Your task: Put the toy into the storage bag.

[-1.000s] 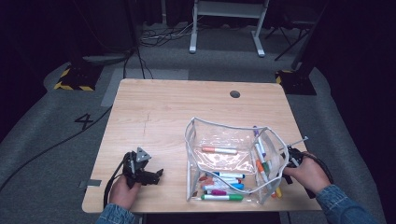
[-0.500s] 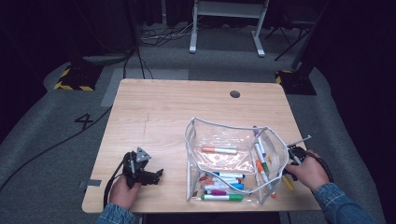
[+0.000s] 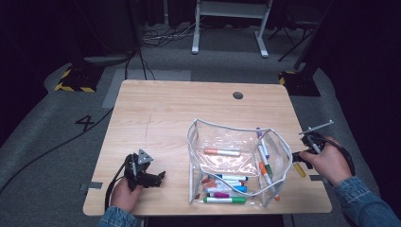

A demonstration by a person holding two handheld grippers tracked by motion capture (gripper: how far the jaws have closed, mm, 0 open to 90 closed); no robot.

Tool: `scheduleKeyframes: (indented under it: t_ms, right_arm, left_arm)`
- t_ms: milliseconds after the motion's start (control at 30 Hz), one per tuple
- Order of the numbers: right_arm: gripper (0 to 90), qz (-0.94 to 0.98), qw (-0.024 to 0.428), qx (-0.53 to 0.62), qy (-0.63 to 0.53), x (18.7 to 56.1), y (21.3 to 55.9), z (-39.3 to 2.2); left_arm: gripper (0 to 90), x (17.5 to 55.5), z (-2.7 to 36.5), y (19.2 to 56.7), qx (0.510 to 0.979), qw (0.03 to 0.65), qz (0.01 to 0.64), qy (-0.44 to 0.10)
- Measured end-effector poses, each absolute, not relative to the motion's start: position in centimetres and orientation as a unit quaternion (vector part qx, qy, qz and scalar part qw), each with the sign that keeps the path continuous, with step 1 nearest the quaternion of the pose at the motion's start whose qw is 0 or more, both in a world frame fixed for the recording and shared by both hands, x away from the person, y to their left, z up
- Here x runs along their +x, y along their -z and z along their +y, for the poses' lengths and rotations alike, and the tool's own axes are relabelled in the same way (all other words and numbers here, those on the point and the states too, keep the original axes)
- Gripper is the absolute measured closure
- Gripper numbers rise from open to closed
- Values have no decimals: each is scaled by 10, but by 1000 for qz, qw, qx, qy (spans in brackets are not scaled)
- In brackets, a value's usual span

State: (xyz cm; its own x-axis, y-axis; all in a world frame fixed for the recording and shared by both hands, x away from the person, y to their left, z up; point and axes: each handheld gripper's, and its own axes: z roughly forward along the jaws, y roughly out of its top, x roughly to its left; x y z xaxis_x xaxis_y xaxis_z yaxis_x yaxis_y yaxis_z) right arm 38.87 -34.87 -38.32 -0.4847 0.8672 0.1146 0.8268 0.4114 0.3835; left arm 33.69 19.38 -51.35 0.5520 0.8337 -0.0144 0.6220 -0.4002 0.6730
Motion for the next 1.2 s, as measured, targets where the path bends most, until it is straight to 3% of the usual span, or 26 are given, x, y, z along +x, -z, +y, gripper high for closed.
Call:
scheduleKeyframes:
  t_ms: [400,800,1200]
  right_arm:
    - [769,867,93,440,-214,389,318,-328]
    - [769,887,120,384,-226,387,277,-297]
    - [769,927,97,275,-235,370,257,-234]
  left_arm:
    - [0,337,194,514,820,321,444,-165]
    - [0,337,194,514,820,321,444,-164]
    - [0,337,194,514,820,321,444,-165]
